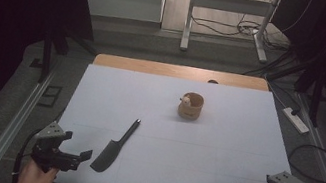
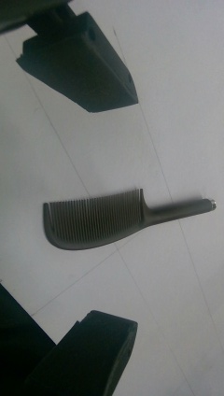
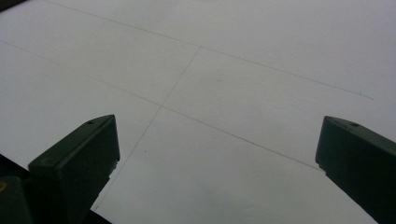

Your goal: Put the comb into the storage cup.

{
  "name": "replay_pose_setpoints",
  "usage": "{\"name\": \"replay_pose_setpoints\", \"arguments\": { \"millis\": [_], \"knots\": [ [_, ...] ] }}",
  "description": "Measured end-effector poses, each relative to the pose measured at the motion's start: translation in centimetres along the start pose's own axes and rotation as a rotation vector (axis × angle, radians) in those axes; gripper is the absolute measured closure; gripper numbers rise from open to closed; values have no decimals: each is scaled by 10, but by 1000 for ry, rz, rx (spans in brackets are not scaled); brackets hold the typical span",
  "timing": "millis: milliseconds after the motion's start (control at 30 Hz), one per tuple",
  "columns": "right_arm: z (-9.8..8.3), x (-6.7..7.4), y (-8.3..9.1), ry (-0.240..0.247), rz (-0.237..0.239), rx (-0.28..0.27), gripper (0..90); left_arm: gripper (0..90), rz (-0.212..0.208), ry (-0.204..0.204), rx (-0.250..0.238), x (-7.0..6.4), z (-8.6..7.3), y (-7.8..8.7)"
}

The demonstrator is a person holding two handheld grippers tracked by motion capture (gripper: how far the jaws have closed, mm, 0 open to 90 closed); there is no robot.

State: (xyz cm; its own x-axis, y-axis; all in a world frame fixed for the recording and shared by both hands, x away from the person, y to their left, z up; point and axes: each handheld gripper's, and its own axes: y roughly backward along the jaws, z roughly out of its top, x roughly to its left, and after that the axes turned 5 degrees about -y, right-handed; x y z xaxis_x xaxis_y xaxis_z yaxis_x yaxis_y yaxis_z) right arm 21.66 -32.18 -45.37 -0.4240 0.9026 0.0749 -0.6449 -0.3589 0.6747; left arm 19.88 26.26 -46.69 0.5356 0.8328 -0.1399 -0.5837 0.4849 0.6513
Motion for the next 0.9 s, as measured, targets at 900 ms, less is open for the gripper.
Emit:
{"name": "replay_pose_setpoints", "arguments": {
  "millis": [900],
  "knots": [
    [0,1,0,14,10,3,0,0,-80,-46,43,2,40,-42]
  ]
}}
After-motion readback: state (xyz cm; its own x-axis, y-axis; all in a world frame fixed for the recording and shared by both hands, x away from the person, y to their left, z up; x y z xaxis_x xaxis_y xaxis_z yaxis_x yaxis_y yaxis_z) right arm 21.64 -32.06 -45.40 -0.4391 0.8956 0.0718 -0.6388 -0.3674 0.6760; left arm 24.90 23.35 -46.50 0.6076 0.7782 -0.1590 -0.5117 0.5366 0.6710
